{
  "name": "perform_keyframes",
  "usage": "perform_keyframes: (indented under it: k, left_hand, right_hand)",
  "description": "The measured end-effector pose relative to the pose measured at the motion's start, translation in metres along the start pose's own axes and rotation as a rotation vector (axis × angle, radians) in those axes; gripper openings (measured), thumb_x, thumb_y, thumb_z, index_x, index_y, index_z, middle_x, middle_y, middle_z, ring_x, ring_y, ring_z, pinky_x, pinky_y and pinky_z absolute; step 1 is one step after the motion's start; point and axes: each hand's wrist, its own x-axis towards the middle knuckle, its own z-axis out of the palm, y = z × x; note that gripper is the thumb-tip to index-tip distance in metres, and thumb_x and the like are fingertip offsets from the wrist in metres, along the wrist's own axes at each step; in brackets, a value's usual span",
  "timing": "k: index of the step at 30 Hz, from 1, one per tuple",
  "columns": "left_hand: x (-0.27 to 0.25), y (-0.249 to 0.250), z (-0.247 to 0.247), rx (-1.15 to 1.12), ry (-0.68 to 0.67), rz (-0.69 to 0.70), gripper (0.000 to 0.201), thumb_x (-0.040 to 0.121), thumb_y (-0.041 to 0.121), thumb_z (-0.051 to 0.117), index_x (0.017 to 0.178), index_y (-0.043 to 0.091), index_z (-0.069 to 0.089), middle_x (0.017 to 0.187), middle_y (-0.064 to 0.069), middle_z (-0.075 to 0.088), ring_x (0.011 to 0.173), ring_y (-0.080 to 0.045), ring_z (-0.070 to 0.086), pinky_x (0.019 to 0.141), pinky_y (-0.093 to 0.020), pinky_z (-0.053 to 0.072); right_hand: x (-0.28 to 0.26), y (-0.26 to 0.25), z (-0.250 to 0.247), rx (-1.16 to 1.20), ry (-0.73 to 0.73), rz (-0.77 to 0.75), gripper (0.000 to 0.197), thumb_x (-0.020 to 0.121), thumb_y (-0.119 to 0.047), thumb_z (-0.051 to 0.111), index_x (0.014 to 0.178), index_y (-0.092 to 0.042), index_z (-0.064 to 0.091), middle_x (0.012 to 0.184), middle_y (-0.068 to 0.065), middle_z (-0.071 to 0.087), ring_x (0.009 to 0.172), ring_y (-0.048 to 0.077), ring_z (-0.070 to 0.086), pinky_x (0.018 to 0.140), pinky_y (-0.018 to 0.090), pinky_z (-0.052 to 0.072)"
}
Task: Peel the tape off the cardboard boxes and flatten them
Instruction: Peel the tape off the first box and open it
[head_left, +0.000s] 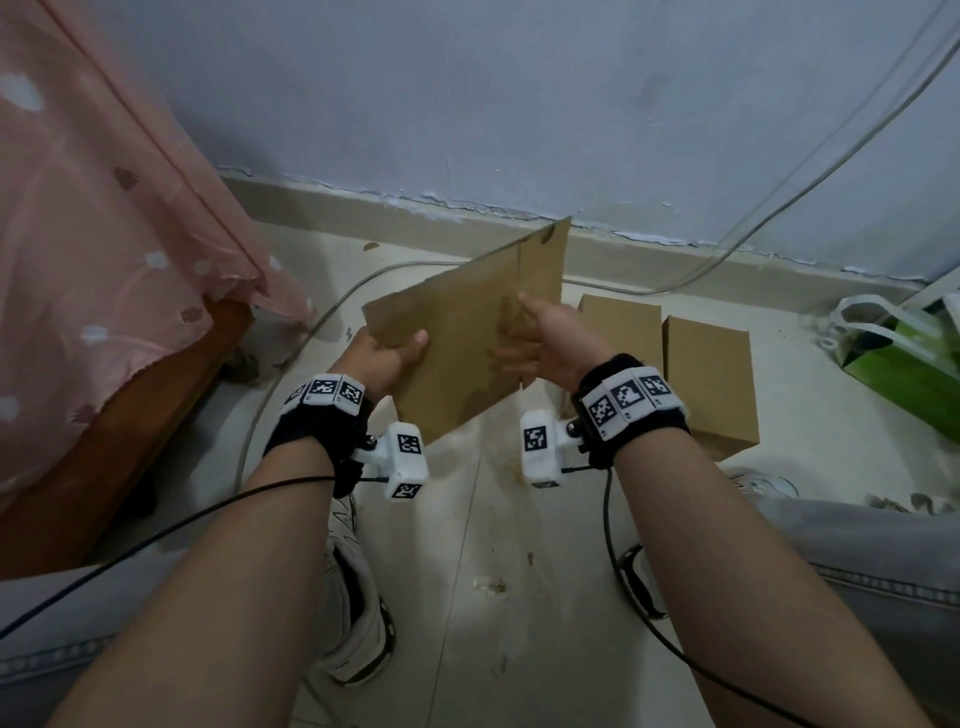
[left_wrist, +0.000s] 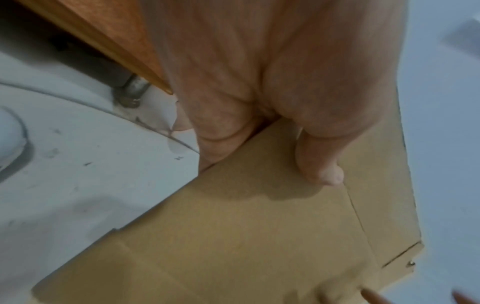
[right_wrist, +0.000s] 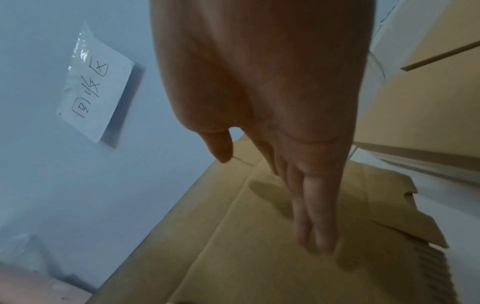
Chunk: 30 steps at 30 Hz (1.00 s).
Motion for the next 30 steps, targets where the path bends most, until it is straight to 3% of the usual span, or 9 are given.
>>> perform_keyframes:
  k: [3,8,12,14,18,20,24,27,30]
  left_hand:
    - [0.014,-0.022,-0.013,-0.120,0.099,-0.106,0.093,0.050,0.057,0.090,0.126,0.015,0.057,0.119,-0.006,0.069,0.102,-0.028,0.068,0.090,-0.053,0.053]
    - [-0.002,-0.022,-0.005,0.064,0.070,-0.051,0.049,0.082,0.036,0.074,0.122,0.011,0.062,0.116,-0.009,0.069,0.105,-0.029,0.066,0.098,-0.049,0.050]
    - [0.018,-0.051,-0.006,0.042,0.168,-0.096,0.095,0.051,0.071,0.082,0.124,0.014,0.060,0.115,-0.006,0.070,0.104,-0.029,0.067,0.095,-0.050,0.051]
    - [0.002,-0.032,0.002,0.206,0.189,-0.010,0.073,0.074,0.056,0.077,0.126,0.007,0.061,0.116,-0.014,0.069,0.107,-0.031,0.065,0.098,-0.044,0.050]
    - [-0.018,-0.018,0.021,0.531,0.169,0.278,0.030,0.096,0.017,0.058,0.124,0.010,0.066,0.114,-0.016,0.069,0.102,-0.022,0.063,0.078,-0.016,0.039]
    - [-0.019,-0.020,0.032,0.659,0.058,0.404,0.035,0.096,0.012,0.056,0.129,0.022,0.063,0.117,-0.011,0.069,0.105,-0.020,0.064,0.080,-0.013,0.039]
    - [-0.004,-0.032,0.041,0.859,-0.177,0.404,0.070,0.088,0.002,0.059,0.145,0.039,0.041,0.144,-0.002,0.050,0.131,-0.023,0.048,0.110,-0.029,0.034]
    - [-0.003,-0.041,0.040,1.103,-0.230,0.264,0.092,0.079,-0.002,0.057,0.147,0.051,0.023,0.160,0.006,0.019,0.146,-0.026,0.016,0.116,-0.051,0.023]
    - [0.000,-0.051,0.029,0.972,-0.107,0.157,0.084,0.075,-0.006,0.048,0.142,0.045,0.041,0.158,-0.001,0.024,0.145,-0.029,0.019,0.117,-0.051,0.022]
  right_hand:
    - [0.007,0.013,-0.012,-0.072,0.194,-0.014,0.029,0.101,-0.014,0.048,0.128,-0.004,0.051,0.114,0.018,0.063,0.093,0.032,0.068,0.086,0.048,0.058]
    - [-0.001,0.029,-0.014,-0.084,0.053,0.189,0.018,0.103,-0.018,0.044,0.115,-0.006,0.053,0.099,0.020,0.062,0.085,0.037,0.069,0.084,0.047,0.059]
    - [0.003,0.035,-0.002,-0.264,0.050,0.211,0.035,0.104,-0.019,0.045,0.136,-0.006,0.046,0.119,0.022,0.055,0.102,0.039,0.064,0.095,0.056,0.052]
    - [0.006,0.039,0.001,-0.141,0.030,0.245,0.058,0.099,-0.041,0.055,0.143,-0.008,0.039,0.133,0.028,0.049,0.107,0.045,0.063,0.090,0.059,0.053]
    - [0.013,0.032,0.013,0.150,-0.131,0.201,0.082,0.085,-0.073,0.049,0.127,-0.002,0.047,0.122,0.028,0.058,0.099,0.045,0.068,0.087,0.060,0.055]
    - [0.015,0.025,0.018,0.190,-0.150,0.121,0.074,0.090,-0.065,0.053,0.119,0.003,0.054,0.114,0.027,0.066,0.097,0.042,0.070,0.086,0.058,0.056]
    - [0.020,0.030,0.016,0.142,0.025,0.075,0.013,0.095,0.005,0.050,0.106,0.006,0.056,0.092,0.024,0.064,0.075,0.033,0.068,0.074,0.047,0.061]
    - [0.028,0.048,0.003,0.049,0.099,0.106,0.021,0.096,0.006,0.048,0.116,0.006,0.054,0.106,0.021,0.065,0.087,0.032,0.067,0.072,0.044,0.060]
    - [0.033,0.059,-0.004,-0.089,0.137,0.138,0.028,0.095,-0.005,0.056,0.123,-0.004,0.055,0.113,0.015,0.066,0.100,0.034,0.066,0.085,0.049,0.058]
